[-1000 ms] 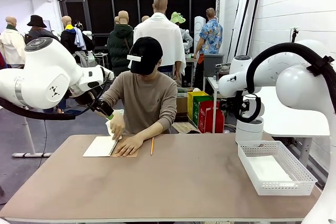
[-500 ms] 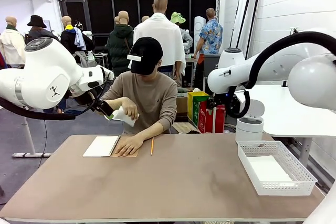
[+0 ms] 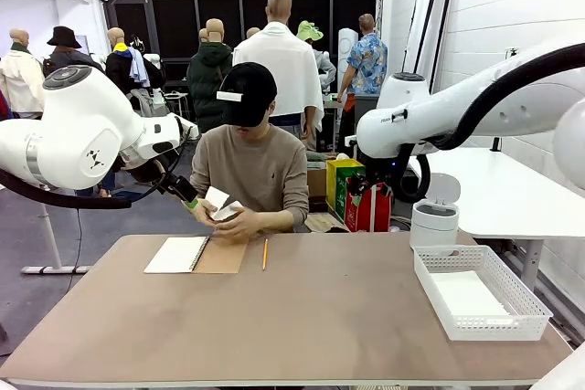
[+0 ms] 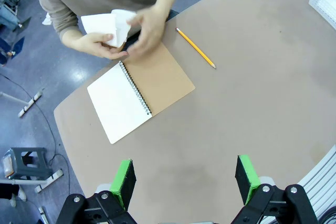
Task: Sort the paper based on its condition.
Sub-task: If a person hands you a paper, place it in the Organizing basket , and if it's crumpled, put it in the Trash can.
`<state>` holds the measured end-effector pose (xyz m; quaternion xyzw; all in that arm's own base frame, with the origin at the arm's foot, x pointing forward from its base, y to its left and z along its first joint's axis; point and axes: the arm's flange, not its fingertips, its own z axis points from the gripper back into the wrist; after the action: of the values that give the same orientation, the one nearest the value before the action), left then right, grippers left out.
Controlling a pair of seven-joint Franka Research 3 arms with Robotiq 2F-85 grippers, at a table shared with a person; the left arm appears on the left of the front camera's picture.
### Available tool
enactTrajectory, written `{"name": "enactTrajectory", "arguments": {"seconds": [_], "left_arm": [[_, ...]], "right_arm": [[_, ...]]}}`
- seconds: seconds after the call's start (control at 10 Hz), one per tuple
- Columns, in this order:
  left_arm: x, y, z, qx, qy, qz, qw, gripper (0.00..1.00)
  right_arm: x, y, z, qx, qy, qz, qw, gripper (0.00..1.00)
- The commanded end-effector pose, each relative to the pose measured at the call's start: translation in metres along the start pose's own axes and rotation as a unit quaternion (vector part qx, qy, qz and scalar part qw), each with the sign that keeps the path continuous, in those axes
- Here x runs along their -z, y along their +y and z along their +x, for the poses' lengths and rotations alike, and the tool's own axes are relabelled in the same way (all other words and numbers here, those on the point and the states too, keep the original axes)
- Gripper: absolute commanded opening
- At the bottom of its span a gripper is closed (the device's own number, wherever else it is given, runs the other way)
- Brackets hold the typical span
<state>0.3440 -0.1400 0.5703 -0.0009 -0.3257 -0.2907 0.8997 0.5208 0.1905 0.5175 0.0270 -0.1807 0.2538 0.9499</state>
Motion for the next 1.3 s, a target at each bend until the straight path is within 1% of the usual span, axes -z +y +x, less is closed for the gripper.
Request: {"name": "enactTrajectory", "arguments": {"seconds": [0.0,0.2,0.4,0.6,0.8,0.9,1.1,1.2], "left_arm": [[0.000,0.000,0.000,-0.001,0.000,0.000,1.000,1.00],[0.000,0.000,0.000,-0.001,0.000,0.000,1.000,1.00],[0.000,0.000,0.000,-0.001,0.000,0.000,1.000,1.00],[0.000,0.000,0.000,-0.001,0.000,0.000,1.000,1.00],[0.000,0.000,0.000,-0.001,0.000,0.000,1.000,1.00],[0.000,0.000,0.000,-0.001,0.000,0.000,1.000,1.00],[0.000,0.000,0.000,-0.001,0.000,0.000,1.000,1.00],[0.000,0.000,0.000,-0.001,0.000,0.000,1.000,1.00]], "right_arm": [[-0.013,0.001,-0.027,-0.048,-0.005,0.037,0.998,1.00],[-0.026,0.009,-0.040,-0.076,-0.028,0.047,0.996,1.00],[-0.040,0.015,-0.053,-0.089,-0.081,0.065,0.991,1.00],[-0.049,0.016,-0.059,-0.092,-0.134,0.086,0.983,1.00],[-0.051,0.016,-0.062,-0.097,-0.170,0.099,0.976,1.00],[-0.052,0.016,-0.063,-0.095,-0.178,0.096,0.975,1.00],[-0.049,0.014,-0.058,-0.092,-0.164,0.097,0.977,1.00],[-0.061,0.018,-0.052,-0.084,-0.160,0.086,0.980,1.00]]}}
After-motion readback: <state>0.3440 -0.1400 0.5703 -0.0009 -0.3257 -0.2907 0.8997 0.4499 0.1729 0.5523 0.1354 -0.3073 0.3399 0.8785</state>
